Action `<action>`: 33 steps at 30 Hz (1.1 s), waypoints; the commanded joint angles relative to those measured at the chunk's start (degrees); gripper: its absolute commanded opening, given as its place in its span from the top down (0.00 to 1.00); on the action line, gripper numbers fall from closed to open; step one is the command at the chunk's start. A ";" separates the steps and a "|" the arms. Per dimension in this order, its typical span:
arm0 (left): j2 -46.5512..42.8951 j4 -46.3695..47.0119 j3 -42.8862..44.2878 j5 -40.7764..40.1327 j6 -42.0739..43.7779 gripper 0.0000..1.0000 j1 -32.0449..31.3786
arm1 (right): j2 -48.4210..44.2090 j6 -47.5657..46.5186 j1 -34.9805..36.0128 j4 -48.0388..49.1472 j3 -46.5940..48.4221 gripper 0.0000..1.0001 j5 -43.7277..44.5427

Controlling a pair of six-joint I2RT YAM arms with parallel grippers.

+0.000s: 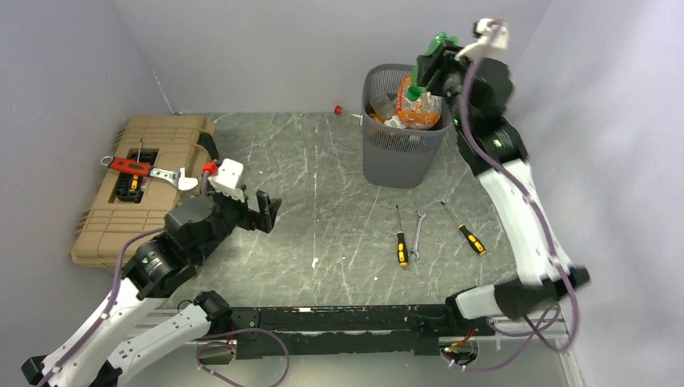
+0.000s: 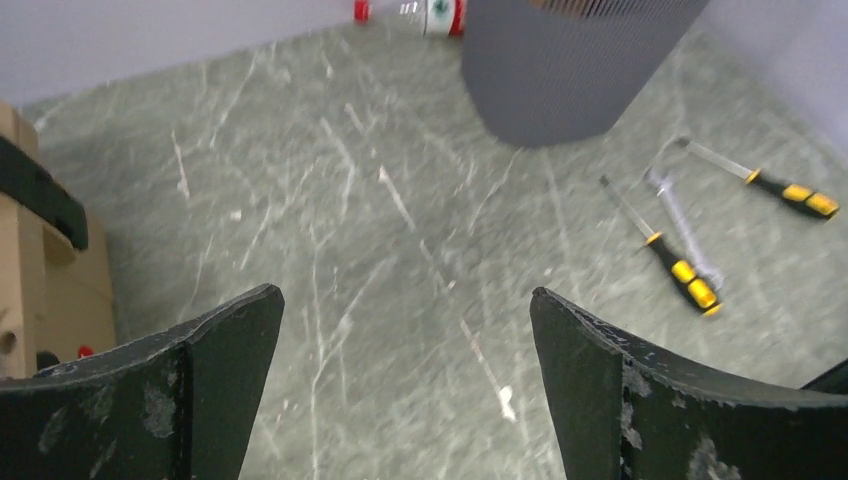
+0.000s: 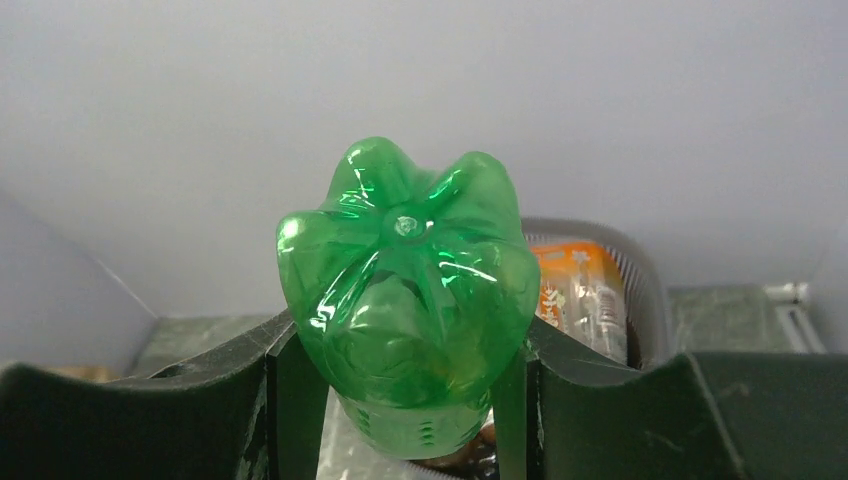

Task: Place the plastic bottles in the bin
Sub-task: Place the plastic bottle in the trash bin.

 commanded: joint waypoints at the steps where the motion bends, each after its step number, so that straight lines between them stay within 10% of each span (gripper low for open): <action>1: -0.84 3.12 -6.15 -2.89 2.04 0.01 -0.17 | 11.28 6.88 -6.54 3.95 3.29 0.93 -9.16; 18: -1.37 5.39 -12.97 -0.20 1.32 0.01 -0.12 | 37.58 15.21 -12.34 0.70 18.33 0.85 -27.70; 29: 0.06 5.02 -12.67 1.10 -0.11 0.01 -0.06 | 30.47 13.35 -11.36 -7.16 19.67 0.10 -22.79; 33: 1.68 6.85 -11.95 -0.89 -2.73 0.01 -0.08 | 24.04 10.99 -11.36 -11.54 20.41 0.01 -17.73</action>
